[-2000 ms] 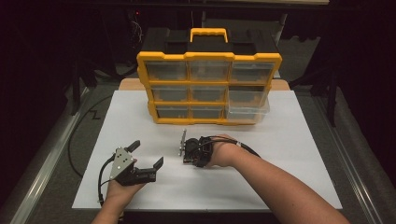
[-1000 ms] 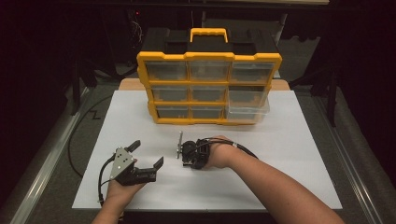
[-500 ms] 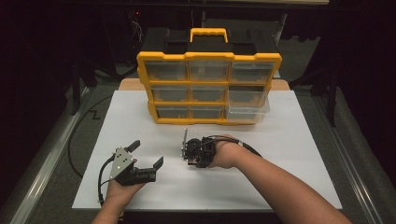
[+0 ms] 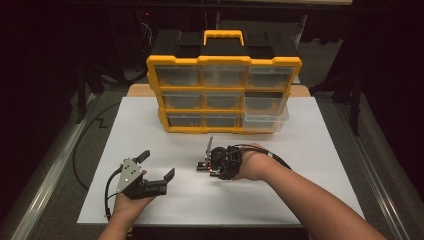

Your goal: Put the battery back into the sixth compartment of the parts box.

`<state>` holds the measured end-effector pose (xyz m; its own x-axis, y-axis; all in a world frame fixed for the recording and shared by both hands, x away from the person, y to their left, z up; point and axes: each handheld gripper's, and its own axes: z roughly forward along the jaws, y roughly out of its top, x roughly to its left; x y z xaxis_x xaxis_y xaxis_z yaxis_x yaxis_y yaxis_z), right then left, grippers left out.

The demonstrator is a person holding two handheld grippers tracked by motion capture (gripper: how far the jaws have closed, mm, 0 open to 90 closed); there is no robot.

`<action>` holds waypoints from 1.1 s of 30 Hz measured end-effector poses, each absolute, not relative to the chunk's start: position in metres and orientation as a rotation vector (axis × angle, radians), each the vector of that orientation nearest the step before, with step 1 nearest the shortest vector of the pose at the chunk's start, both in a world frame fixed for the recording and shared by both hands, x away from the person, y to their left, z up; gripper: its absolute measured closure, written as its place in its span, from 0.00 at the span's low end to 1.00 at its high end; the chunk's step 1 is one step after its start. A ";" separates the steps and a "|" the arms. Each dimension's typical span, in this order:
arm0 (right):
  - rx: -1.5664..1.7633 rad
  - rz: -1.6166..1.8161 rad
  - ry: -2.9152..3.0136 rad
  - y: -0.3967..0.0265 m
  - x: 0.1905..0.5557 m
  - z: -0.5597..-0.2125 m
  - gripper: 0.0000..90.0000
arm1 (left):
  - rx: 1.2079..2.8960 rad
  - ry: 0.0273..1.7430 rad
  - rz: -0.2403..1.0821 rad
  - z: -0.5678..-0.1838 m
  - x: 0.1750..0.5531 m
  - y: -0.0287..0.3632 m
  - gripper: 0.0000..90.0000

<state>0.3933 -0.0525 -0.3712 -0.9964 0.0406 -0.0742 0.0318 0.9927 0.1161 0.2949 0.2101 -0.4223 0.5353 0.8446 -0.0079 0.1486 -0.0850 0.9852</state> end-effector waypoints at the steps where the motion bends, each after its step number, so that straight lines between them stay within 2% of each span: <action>1: 0.057 0.169 3.062 -0.054 0.393 -0.371 0.88 | 1.574 0.873 0.723 -0.422 0.295 0.210 0.01; 33: 0.167 0.096 3.054 -0.119 0.389 -0.353 0.88 | 1.573 0.873 0.728 -0.422 0.293 0.211 0.01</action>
